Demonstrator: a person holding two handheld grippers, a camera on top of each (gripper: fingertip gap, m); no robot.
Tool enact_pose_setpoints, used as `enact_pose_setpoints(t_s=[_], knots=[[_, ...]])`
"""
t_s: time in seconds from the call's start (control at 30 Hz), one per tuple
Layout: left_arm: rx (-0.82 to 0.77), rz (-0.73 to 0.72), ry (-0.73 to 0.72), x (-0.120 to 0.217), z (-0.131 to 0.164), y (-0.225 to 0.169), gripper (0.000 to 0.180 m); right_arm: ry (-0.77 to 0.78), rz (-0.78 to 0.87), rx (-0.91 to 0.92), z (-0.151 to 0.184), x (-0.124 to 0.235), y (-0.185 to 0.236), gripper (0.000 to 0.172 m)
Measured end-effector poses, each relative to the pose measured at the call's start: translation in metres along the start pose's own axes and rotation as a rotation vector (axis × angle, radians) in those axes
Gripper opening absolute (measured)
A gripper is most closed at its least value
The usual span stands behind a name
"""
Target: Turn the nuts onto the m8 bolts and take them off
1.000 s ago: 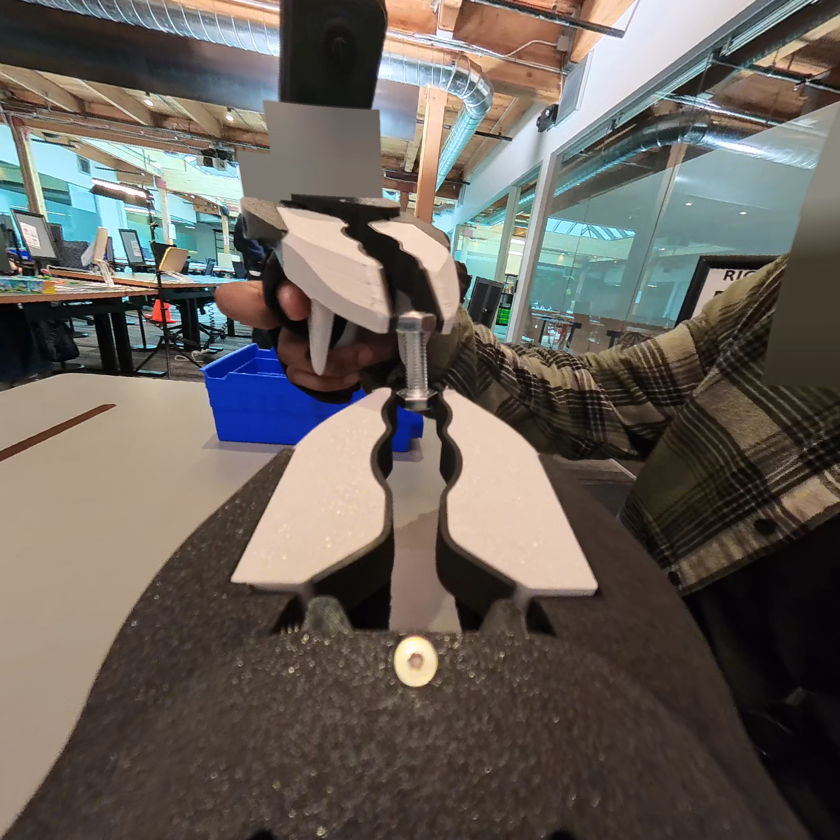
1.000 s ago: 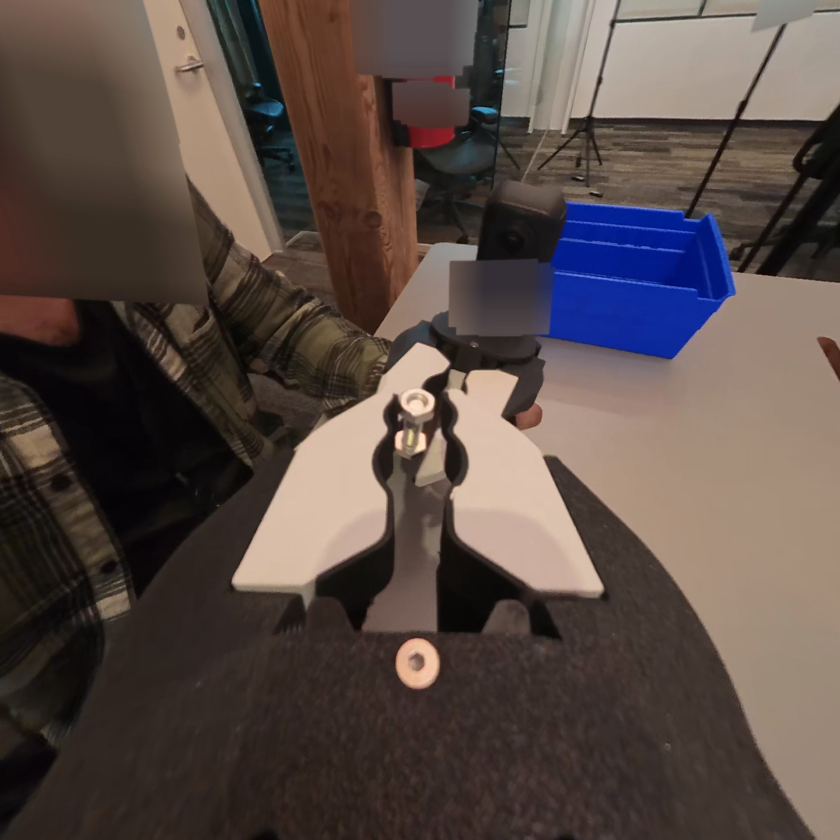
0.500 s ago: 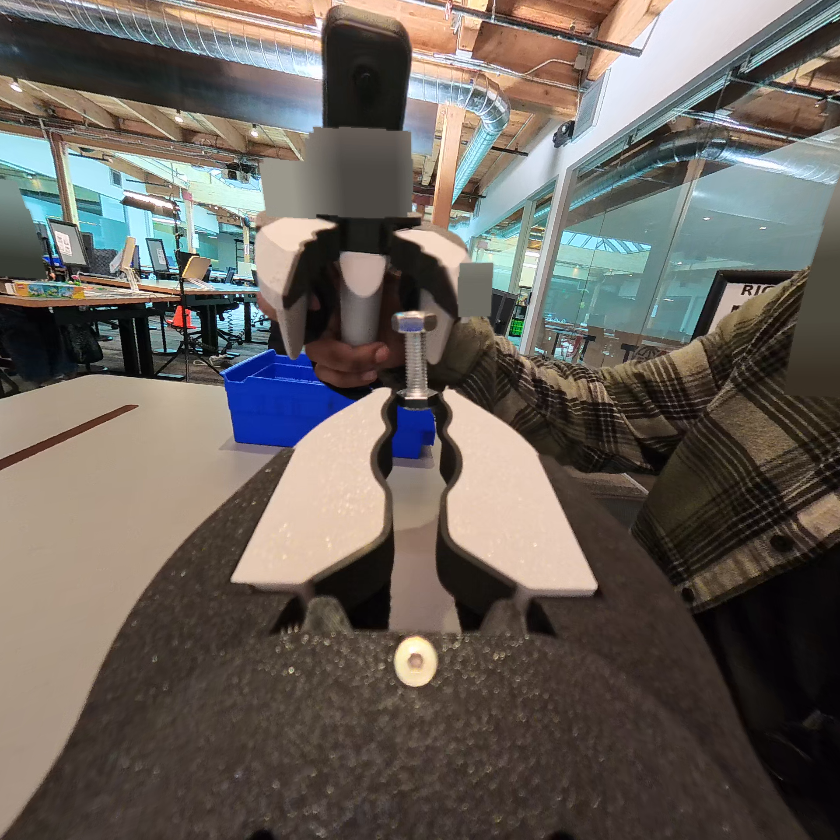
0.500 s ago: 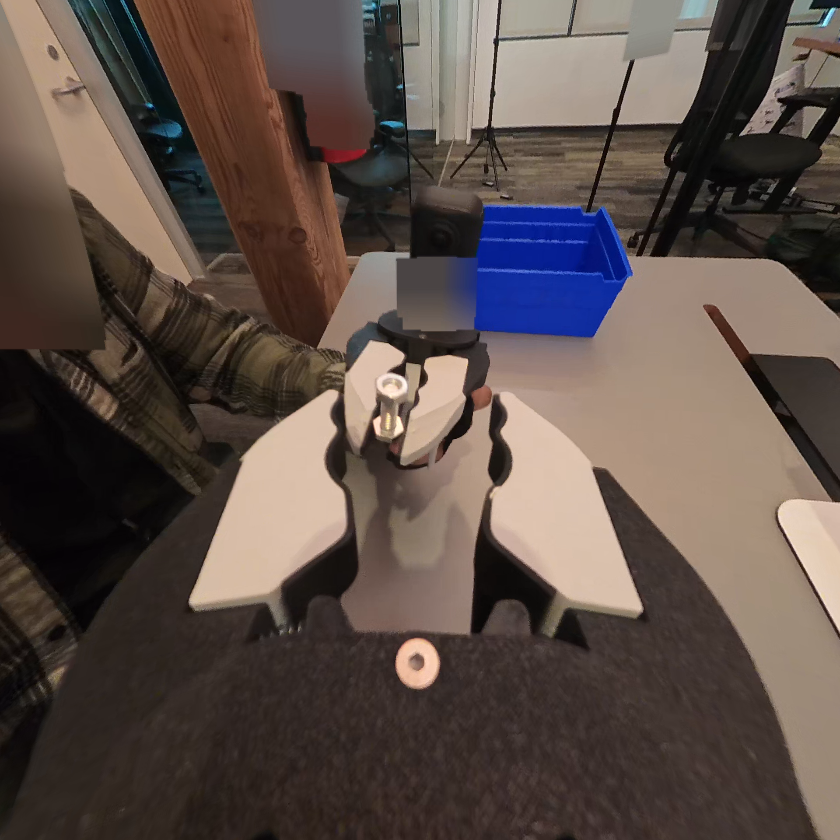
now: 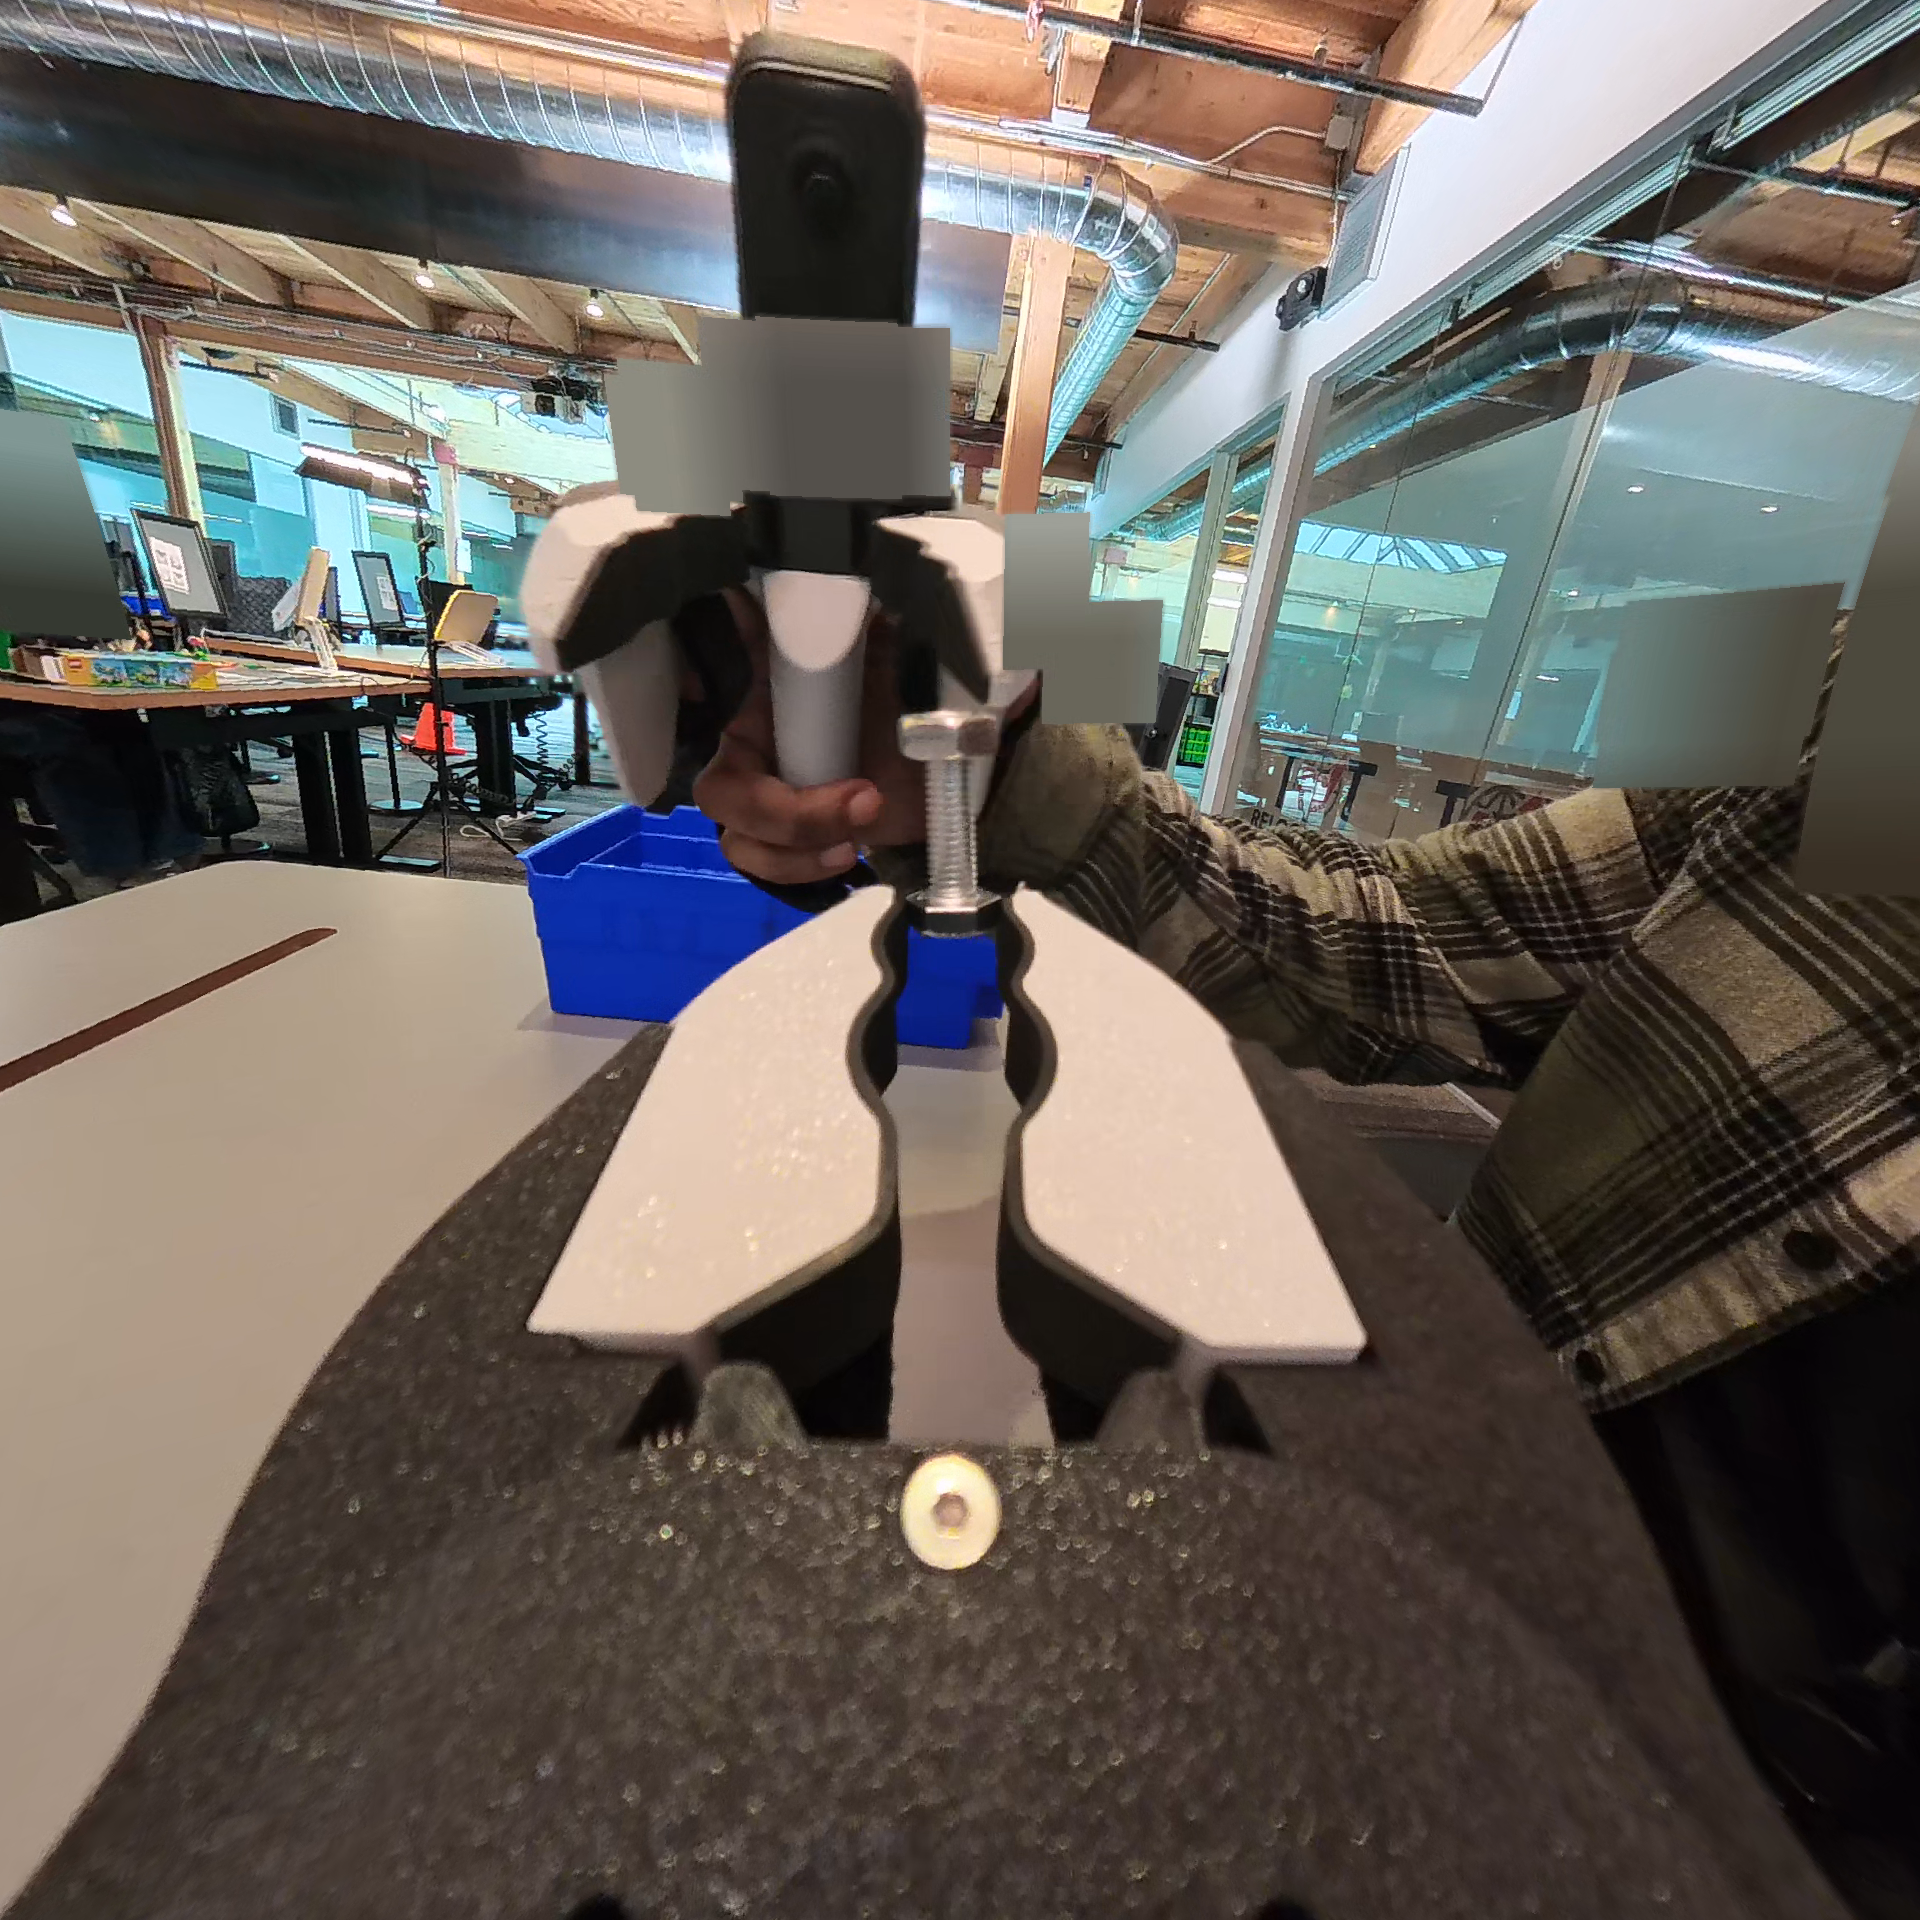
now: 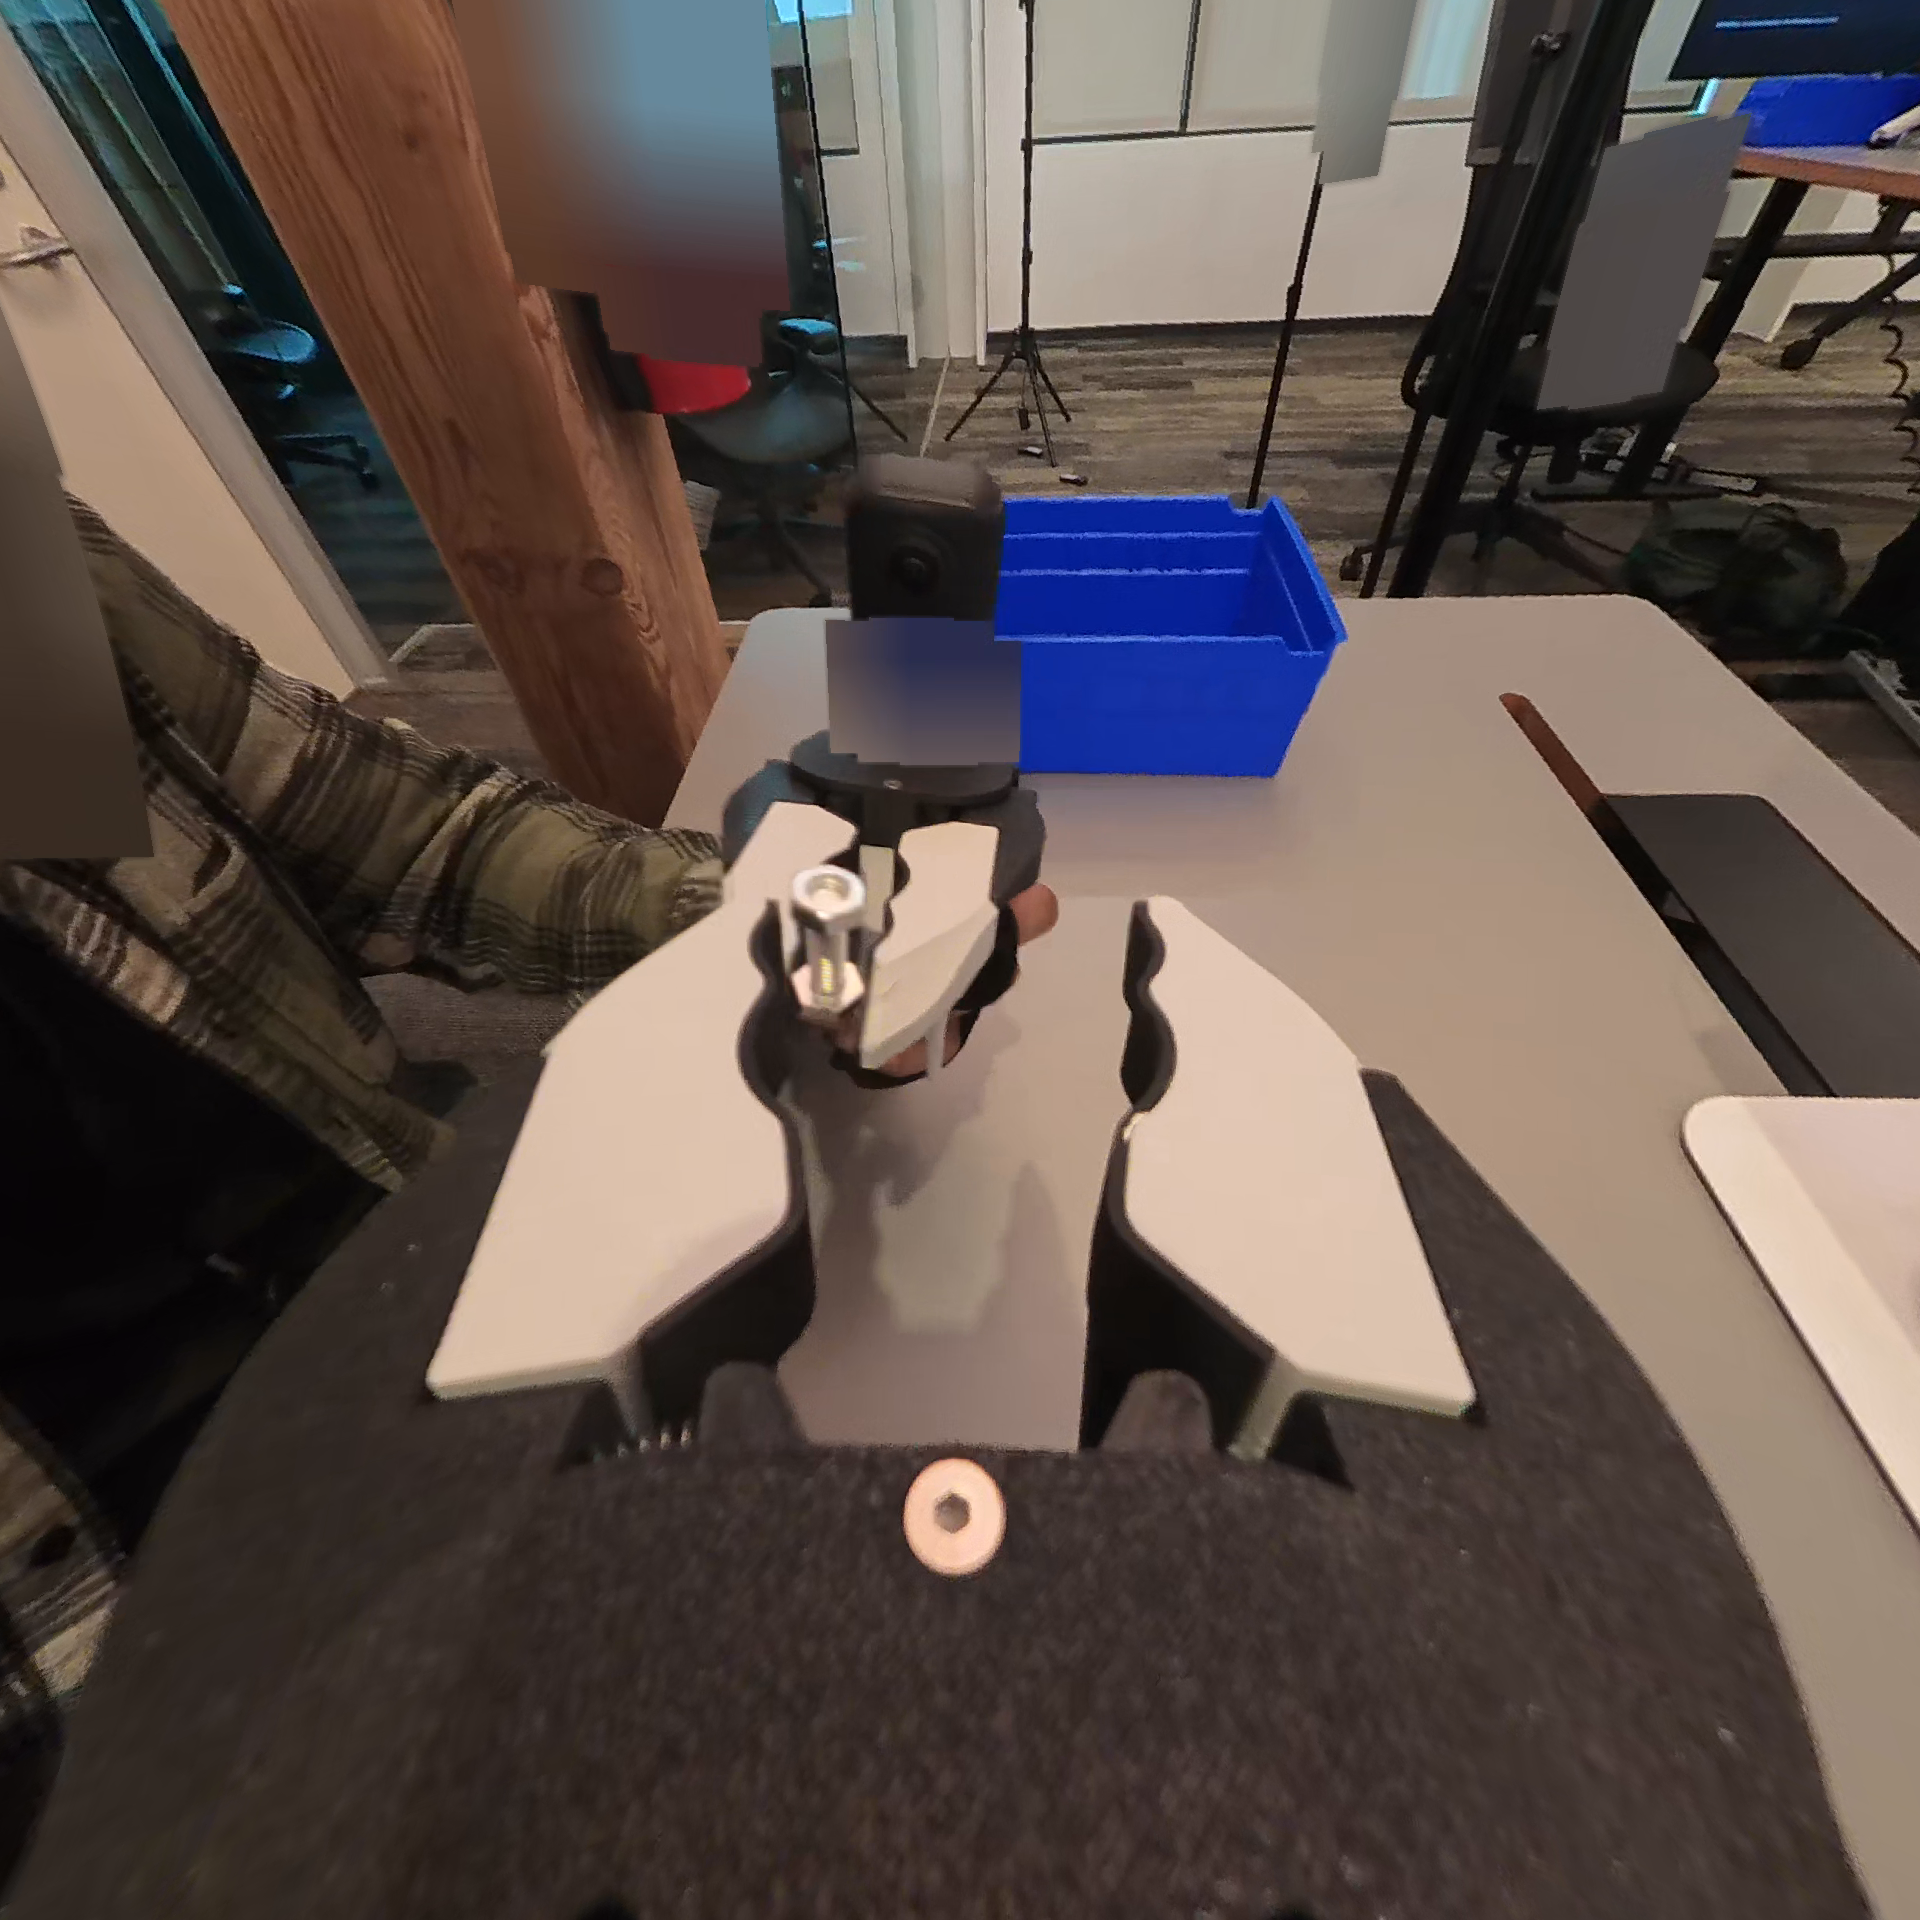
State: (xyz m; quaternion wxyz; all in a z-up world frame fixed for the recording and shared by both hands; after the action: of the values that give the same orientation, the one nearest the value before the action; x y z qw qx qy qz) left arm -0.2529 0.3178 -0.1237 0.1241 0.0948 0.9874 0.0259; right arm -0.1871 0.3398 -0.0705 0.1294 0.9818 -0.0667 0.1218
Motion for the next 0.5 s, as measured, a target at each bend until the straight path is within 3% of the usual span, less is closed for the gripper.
enact_pose_setpoints(t_s=[0.17,0.5], knots=[[0.001,0.000,0.002,0.000,0.001,0.000,0.016,0.034,0.007,0.011,0.003,-0.012,0.005,0.066],[-0.001,-0.005,0.003,0.000,0.000,0.000,0.016,0.013,0.042,-0.002,0.001,-0.001,-0.001,0.064]])
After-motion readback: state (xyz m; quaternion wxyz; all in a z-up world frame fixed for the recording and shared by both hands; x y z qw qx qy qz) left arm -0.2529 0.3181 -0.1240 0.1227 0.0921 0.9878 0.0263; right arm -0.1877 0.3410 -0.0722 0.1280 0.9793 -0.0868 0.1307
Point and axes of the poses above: each gripper's, where its closed fingertips meet, x back along the fingers, z out of its underside, y = z × x across the jaws, the point moved 4 cm from there along x, back along the fingers, and after that the axes turned 12 degrees about -x, right-handed, at the moved point
